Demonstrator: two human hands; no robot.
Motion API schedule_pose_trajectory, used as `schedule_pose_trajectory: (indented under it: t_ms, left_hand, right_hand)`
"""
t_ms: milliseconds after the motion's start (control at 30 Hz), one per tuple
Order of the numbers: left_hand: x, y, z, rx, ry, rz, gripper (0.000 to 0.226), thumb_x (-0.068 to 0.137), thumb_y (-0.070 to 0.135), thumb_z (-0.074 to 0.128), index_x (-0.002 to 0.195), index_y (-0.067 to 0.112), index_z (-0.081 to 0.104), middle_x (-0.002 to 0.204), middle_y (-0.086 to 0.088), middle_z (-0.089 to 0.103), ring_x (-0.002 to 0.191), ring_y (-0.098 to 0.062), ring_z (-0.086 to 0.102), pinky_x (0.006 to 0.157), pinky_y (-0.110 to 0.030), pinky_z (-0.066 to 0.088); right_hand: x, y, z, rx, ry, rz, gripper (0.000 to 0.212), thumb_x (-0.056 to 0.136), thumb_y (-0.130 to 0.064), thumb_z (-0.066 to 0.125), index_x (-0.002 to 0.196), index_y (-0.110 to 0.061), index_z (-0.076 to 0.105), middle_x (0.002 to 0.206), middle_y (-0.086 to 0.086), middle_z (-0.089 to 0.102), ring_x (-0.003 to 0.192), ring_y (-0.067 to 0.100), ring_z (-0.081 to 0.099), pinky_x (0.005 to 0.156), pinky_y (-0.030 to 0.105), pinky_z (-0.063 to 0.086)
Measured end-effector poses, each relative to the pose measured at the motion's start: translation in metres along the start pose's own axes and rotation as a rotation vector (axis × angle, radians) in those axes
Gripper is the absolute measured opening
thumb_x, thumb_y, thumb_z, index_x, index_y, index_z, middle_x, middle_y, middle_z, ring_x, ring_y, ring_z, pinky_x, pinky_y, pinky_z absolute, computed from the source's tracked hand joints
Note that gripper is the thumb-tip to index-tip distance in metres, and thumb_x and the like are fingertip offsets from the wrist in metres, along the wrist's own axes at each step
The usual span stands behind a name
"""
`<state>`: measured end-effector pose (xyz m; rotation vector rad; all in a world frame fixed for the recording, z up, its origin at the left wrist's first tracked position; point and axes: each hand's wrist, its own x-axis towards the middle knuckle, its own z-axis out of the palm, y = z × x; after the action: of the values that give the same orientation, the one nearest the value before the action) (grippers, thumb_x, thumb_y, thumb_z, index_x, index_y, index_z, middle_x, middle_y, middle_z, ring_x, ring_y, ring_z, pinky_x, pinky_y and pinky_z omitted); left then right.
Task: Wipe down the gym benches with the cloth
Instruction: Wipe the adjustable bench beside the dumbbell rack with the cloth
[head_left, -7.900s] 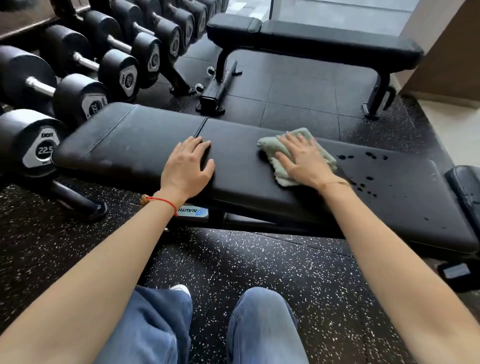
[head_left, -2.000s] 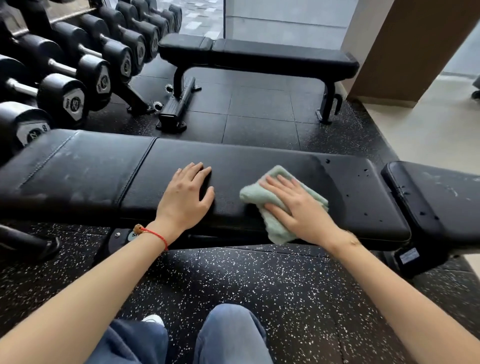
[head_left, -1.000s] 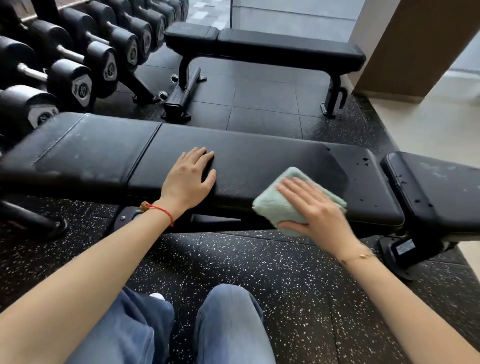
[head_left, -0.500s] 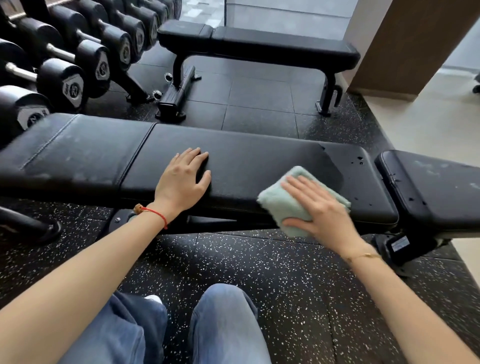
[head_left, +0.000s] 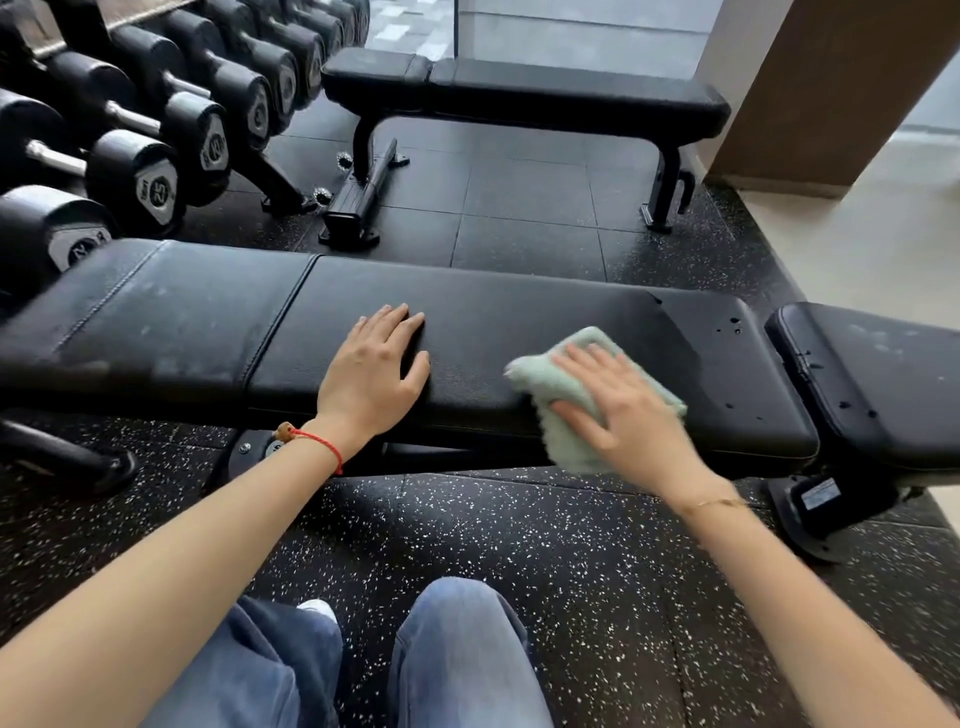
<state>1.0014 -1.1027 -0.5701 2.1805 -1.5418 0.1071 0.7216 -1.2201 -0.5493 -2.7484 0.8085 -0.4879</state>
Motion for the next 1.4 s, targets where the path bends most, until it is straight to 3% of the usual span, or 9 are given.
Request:
schedule_pose_trajectory:
  t_ms: [133, 233, 467, 600, 700, 833, 1000, 1133, 1400]
  left_hand:
    - [0.0, 0.005, 0.002, 0.011, 0.01, -0.015, 0.052, 0.095, 0.032, 0.047, 0.144, 0.016, 0.044, 0.154, -0.007, 0.038, 0.146, -0.021, 0.028, 0.123, -0.037, 0.014]
    - [0.0, 0.006, 0.0, 0.002, 0.022, -0.025, 0.051, 0.094, 0.031, 0.049, 0.143, 0.016, 0.046, 0.153, -0.007, 0.04, 0.145, -0.021, 0.03, 0.122, -0.037, 0.016]
    - [-0.001, 0.006, -0.002, 0.005, 0.021, -0.021, 0.05, 0.095, 0.032, 0.05, 0.143, 0.017, 0.046, 0.153, -0.006, 0.04, 0.144, -0.02, 0.031, 0.122, -0.036, 0.016]
    - [0.0, 0.009, -0.002, 0.012, 0.021, -0.024, 0.051, 0.095, 0.031, 0.05, 0.143, 0.015, 0.046, 0.153, -0.006, 0.04, 0.144, -0.021, 0.03, 0.122, -0.037, 0.016]
    - [0.0, 0.01, -0.003, 0.019, 0.031, -0.034, 0.05, 0.093, 0.031, 0.05, 0.141, 0.015, 0.048, 0.151, -0.006, 0.043, 0.143, -0.021, 0.033, 0.122, -0.037, 0.018]
    - [0.0, 0.009, -0.004, 0.012, 0.024, -0.04, 0.05, 0.093, 0.033, 0.05, 0.14, 0.017, 0.049, 0.15, -0.005, 0.044, 0.142, -0.021, 0.034, 0.121, -0.036, 0.019]
    - [-0.002, 0.008, -0.004, 0.014, 0.005, -0.031, 0.053, 0.093, 0.036, 0.045, 0.143, 0.017, 0.046, 0.152, -0.006, 0.041, 0.144, -0.02, 0.031, 0.122, -0.036, 0.016]
    - [-0.001, 0.01, -0.003, 0.028, 0.001, -0.04, 0.059, 0.09, 0.04, 0.036, 0.143, 0.016, 0.046, 0.152, -0.007, 0.041, 0.144, -0.021, 0.032, 0.122, -0.037, 0.017]
    - [0.0, -0.002, -0.021, -0.055, -0.049, -0.014, 0.047, 0.097, 0.024, 0.047, 0.144, 0.015, 0.044, 0.156, -0.006, 0.034, 0.148, -0.019, 0.022, 0.123, -0.035, 0.009]
  right_hand:
    - [0.054, 0.06, -0.016, -0.081, 0.017, 0.304, 0.053, 0.099, -0.041, 0.047, 0.146, -0.017, 0.041, 0.152, 0.007, 0.04, 0.145, 0.023, 0.028, 0.122, 0.036, 0.012]
    - [0.107, 0.043, 0.0, -0.16, 0.011, 0.366, 0.056, 0.1, -0.044, 0.042, 0.149, -0.019, 0.035, 0.157, 0.008, 0.031, 0.146, 0.026, 0.023, 0.121, 0.039, 0.008]
    - [0.03, 0.0, 0.007, 0.039, -0.077, -0.065, 0.06, 0.096, -0.056, 0.04, 0.149, -0.028, 0.037, 0.157, -0.006, 0.033, 0.148, 0.012, 0.02, 0.124, 0.033, 0.01]
    - [0.042, 0.07, -0.021, -0.008, 0.027, 0.193, 0.053, 0.095, -0.046, 0.052, 0.141, -0.019, 0.048, 0.147, 0.005, 0.048, 0.141, 0.023, 0.035, 0.121, 0.034, 0.018]
    - [0.091, 0.081, -0.018, -0.165, 0.015, 0.346, 0.056, 0.098, -0.048, 0.046, 0.144, -0.017, 0.042, 0.151, 0.009, 0.041, 0.142, 0.025, 0.031, 0.119, 0.039, 0.015]
    - [0.1, 0.025, 0.01, -0.113, -0.056, 0.154, 0.06, 0.098, -0.05, 0.045, 0.149, -0.021, 0.035, 0.158, 0.004, 0.031, 0.148, 0.021, 0.021, 0.122, 0.037, 0.007]
    - [0.007, -0.006, -0.003, -0.057, -0.173, -0.19, 0.069, 0.095, -0.063, 0.041, 0.154, -0.033, 0.021, 0.162, -0.01, 0.015, 0.151, 0.01, 0.005, 0.124, 0.033, 0.002]
    - [-0.002, -0.003, -0.012, -0.12, -0.146, -0.154, 0.076, 0.09, -0.066, 0.042, 0.153, -0.028, 0.026, 0.161, -0.007, 0.02, 0.15, 0.012, 0.012, 0.124, 0.037, 0.011]
    - [0.05, -0.073, 0.032, -0.109, -0.16, -0.204, 0.066, 0.097, -0.06, 0.035, 0.154, -0.029, 0.022, 0.162, -0.004, 0.016, 0.151, 0.015, 0.005, 0.123, 0.032, -0.003]
